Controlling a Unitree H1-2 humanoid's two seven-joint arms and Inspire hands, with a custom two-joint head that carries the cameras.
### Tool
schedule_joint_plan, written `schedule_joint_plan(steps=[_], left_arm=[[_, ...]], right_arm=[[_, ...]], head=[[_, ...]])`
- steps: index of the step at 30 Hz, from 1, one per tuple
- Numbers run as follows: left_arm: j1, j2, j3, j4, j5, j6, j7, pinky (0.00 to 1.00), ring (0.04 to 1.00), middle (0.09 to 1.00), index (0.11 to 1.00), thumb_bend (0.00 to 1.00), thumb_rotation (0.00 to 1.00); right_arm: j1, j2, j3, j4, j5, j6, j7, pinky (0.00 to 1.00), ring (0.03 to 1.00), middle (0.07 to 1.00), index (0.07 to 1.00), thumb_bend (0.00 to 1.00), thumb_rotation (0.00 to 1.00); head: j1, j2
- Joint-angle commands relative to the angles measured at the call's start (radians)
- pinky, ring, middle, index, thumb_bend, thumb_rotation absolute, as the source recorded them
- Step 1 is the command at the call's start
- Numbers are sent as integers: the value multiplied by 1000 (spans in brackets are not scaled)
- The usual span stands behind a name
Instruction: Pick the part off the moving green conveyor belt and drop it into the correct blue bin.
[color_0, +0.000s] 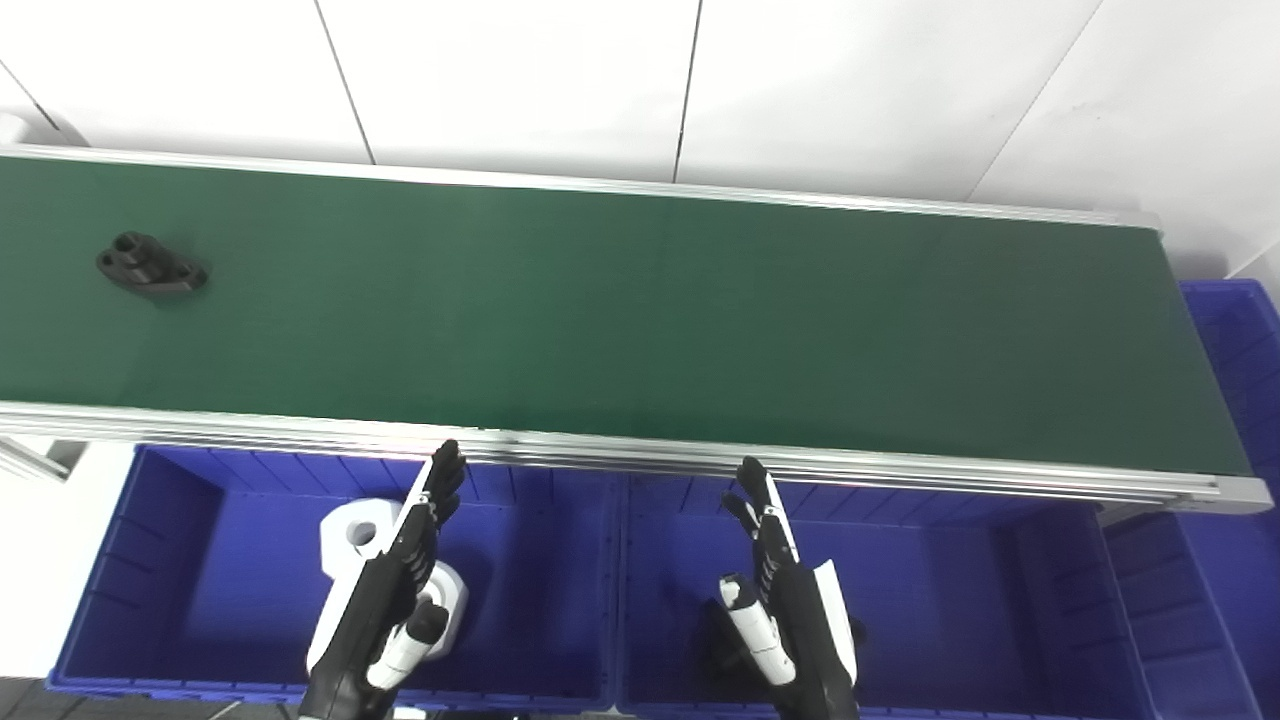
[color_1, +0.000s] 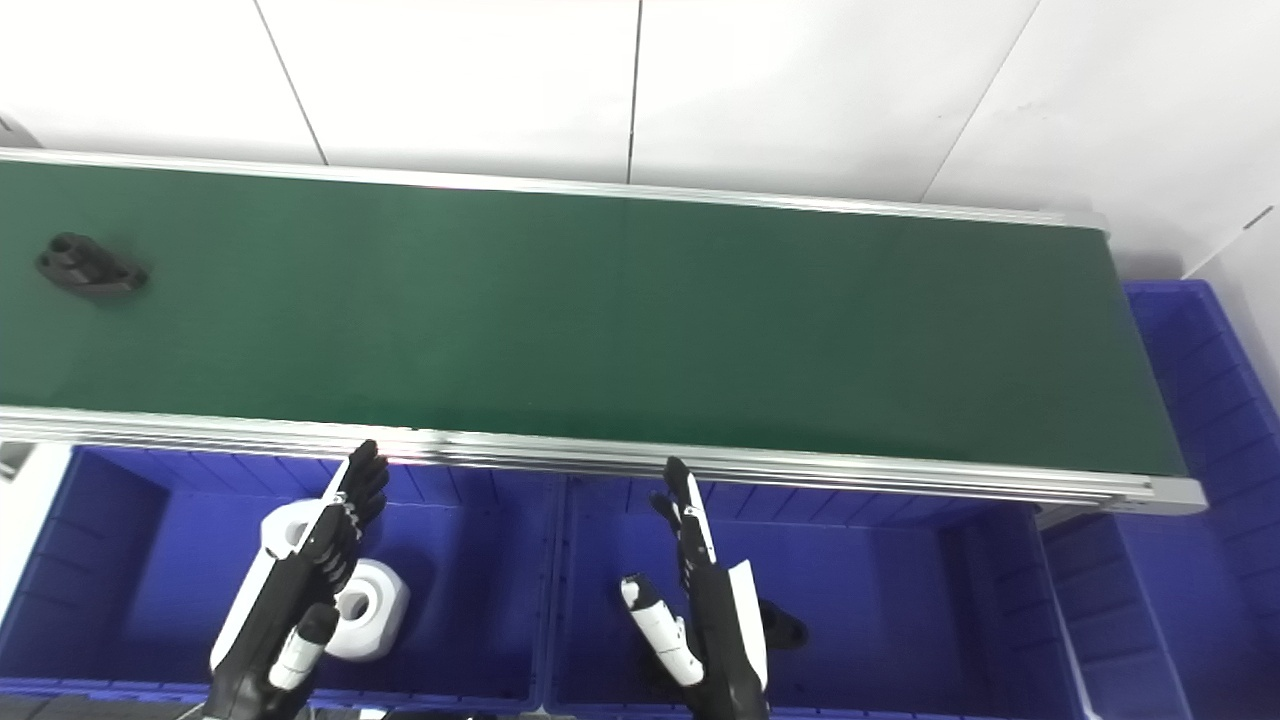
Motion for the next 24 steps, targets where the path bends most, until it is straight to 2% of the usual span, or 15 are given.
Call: schedule_joint_plan(steps=[1, 24], left_arm=[[3, 6, 0, -17, 3, -31, -1, 1000, 1000, 1000, 1000, 1000, 950], [13, 11, 6, -26, 1, -34, -7, 994, 1000, 1000, 1000, 1000, 944]], right_arm=[[8, 18, 16, -17, -2, -42, -7, 981, 935, 980, 1000, 801, 912], [22, 21, 23, -33, -6, -37, -7, 990, 938, 982, 1000, 812, 913]], head=[[-2, 0], [-3, 3]])
